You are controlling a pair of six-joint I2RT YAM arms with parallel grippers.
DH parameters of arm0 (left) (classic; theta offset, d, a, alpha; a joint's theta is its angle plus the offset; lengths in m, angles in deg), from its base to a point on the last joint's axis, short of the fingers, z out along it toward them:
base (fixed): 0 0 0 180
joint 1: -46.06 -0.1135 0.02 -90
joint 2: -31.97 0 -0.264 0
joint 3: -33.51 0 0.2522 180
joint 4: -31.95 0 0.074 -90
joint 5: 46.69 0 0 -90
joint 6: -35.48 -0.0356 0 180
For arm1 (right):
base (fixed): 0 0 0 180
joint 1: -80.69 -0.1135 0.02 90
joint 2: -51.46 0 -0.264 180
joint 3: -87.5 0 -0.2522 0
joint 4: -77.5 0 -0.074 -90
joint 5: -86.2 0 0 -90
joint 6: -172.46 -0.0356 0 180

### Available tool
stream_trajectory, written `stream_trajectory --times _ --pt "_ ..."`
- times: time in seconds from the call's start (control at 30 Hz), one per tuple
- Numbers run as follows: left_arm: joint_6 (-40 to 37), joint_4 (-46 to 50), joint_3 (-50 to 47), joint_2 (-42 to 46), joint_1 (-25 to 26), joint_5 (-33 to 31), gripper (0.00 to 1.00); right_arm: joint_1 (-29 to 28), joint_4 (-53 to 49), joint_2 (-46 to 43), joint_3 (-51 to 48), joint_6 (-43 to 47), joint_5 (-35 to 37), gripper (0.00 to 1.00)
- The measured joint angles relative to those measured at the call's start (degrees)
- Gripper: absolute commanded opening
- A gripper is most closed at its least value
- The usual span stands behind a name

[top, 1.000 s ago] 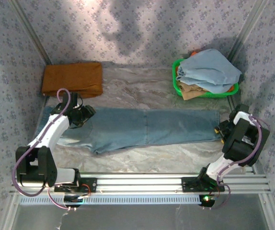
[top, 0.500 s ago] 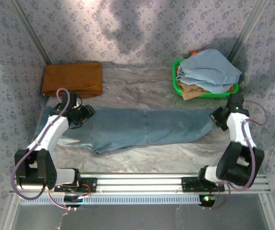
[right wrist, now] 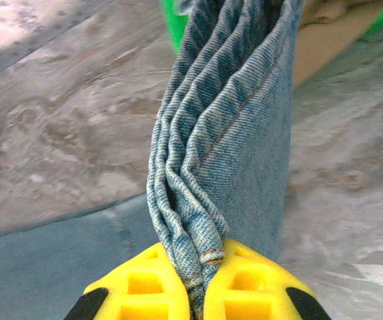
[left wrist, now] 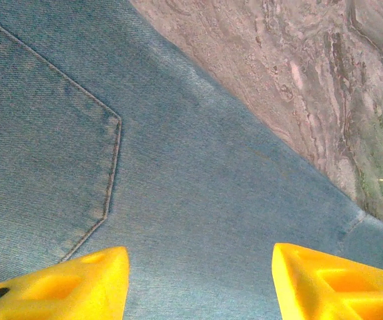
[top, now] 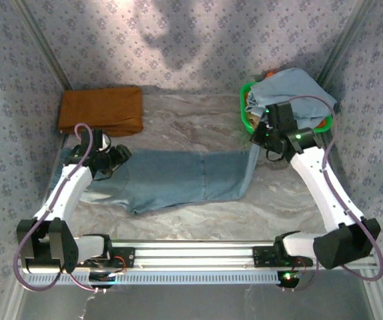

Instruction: Fold and stack the trousers

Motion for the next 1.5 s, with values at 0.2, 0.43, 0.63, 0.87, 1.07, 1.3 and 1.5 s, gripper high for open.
stream_trajectory --times 0.2,0.43,0.63,0.87,1.07,1.3,1.5 --pt "-0.4 1.0 0.0 1.5 -1.3 1.2 0.59 -9.7 -0.2 6.1 8.3 -1.9 1.9 0.00" --pt "-0.6 1.2 0.0 2.3 -3.4 2.4 0.59 -20.1 0.1 13.8 15.6 -3.4 3.0 0.00" --pt "-0.8 1.2 -0.9 2.5 -4.6 3.2 0.59 -28.1 1.0 20.8 18.8 -4.7 3.1 0.00" --pt "-1.0 1.2 -1.1 2.5 -4.7 3.7 0.59 -33.3 3.1 29.8 21.0 -6.9 2.1 0.00" --pt "-1.0 1.2 -1.3 2.5 -5.3 4.3 0.59 -35.7 3.6 36.5 24.5 -8.2 1.3 0.00" --pt "-1.2 1.2 -1.7 2.5 -5.9 4.7 0.60 -38.9 4.5 40.8 26.7 -10.1 -0.2 0.00" --pt "-1.5 1.2 -3.0 2.8 -6.5 4.7 0.60 -41.2 5.6 44.2 27.1 -11.6 -2.0 0.00"
